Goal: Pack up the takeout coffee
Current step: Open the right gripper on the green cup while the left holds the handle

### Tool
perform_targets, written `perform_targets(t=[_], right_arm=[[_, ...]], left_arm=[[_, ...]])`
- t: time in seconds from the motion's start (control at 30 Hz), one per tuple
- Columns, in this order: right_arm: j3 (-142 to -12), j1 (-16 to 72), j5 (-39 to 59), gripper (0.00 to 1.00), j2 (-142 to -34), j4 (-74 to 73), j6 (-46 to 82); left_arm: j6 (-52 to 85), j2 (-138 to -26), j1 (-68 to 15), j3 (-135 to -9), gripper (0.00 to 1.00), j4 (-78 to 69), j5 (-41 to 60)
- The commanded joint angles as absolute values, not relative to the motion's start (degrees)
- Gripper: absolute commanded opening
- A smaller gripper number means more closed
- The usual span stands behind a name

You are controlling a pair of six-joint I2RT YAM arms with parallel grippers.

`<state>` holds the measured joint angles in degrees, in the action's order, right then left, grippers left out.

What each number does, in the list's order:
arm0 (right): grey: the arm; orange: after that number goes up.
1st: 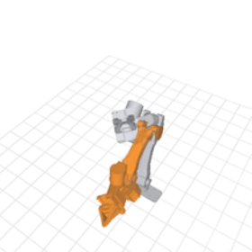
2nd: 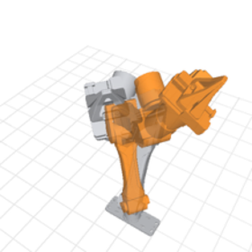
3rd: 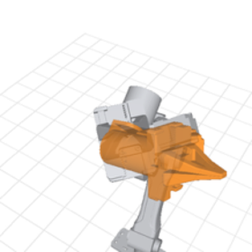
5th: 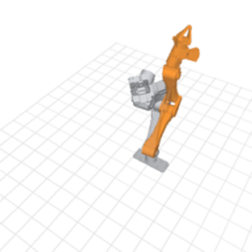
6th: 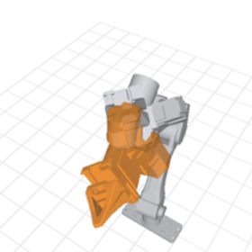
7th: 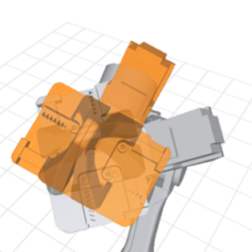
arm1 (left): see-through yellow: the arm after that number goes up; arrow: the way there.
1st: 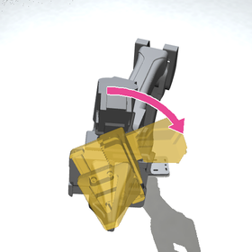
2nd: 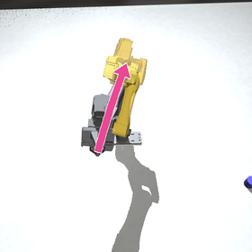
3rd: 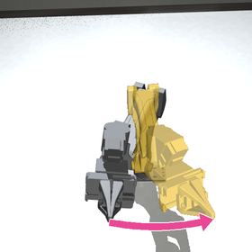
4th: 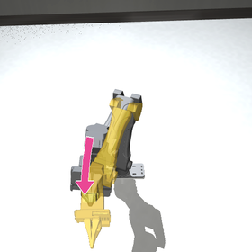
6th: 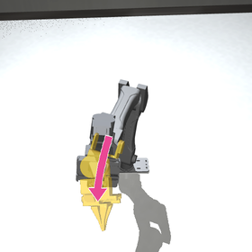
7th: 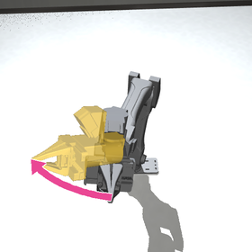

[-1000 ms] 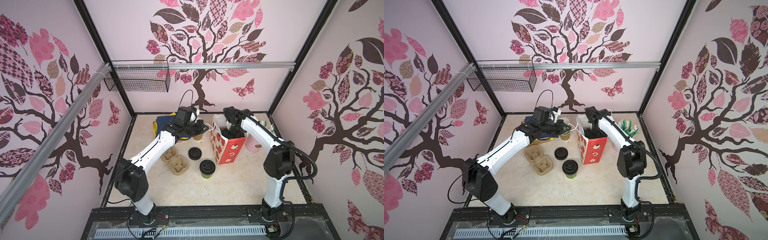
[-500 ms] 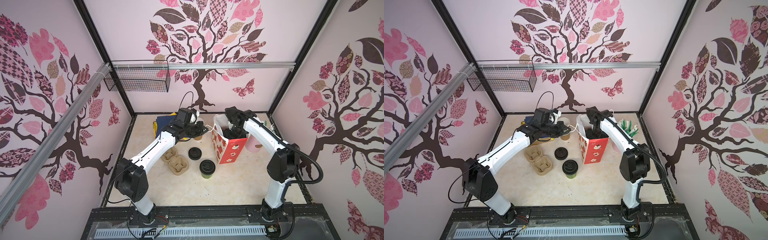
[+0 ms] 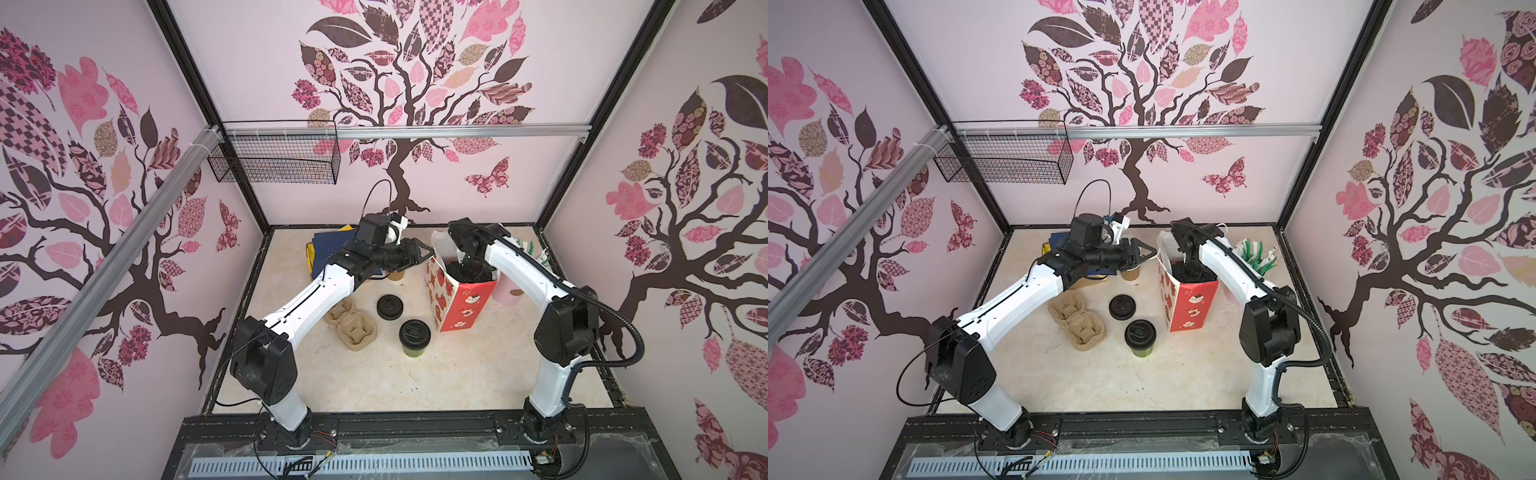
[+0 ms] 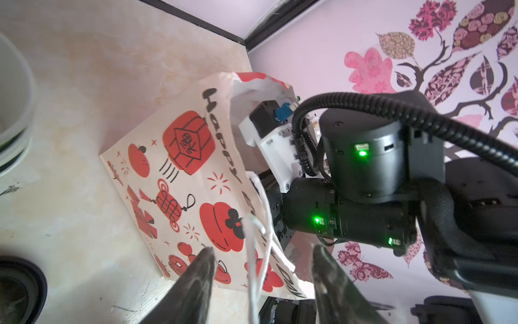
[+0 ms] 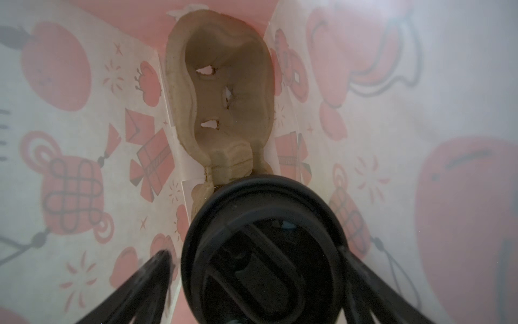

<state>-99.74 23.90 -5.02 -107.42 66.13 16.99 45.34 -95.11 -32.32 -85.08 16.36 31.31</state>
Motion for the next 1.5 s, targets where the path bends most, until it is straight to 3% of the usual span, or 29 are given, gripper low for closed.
perform_targets(t=[0.0, 0.13, 0.33, 0.73, 0.9, 1.17, 1.47], right_arm=[[-100.55, 24.48, -6.24, 0.93, -105.57, 66.27, 18.31], [-100.75, 24.6, -6.33, 0.92, -105.64, 66.03, 18.53], [-100.94, 24.79, -6.48, 0.92, -105.9, 66.04, 18.39], [-103.13, 24.68, -6.55, 0.95, -104.73, 66.29, 18.9], [-102.01, 24.25, -8.18, 0.98, -102.64, 65.68, 19.79], [-98.53, 23.03, -12.25, 0.9, -101.6, 65.5, 22.3], [-95.92, 23.29, -7.38, 0.91, -97.49, 58.1, 20.01]], left_arm=[[46.89, -96.59, -33.49, -86.58, 0.61, 15.24, 31.68], [48.43, -98.77, -34.13, -88.34, 0.59, 16.29, 30.77], [49.31, -101.81, -34.28, -90.73, 0.48, 17.3, 29.89], [47.64, -102.53, -34.28, -91.38, 0.0, 23.34, 27.35], [46.0, -101.89, -34.19, -91.35, 0.0, 26.87, 25.31], [45.77, -100.42, -33.76, -91.05, 0.0, 28.48, 23.36], [45.12, -101.55, -34.17, -93.1, 0.0, 28.98, 25.08]])
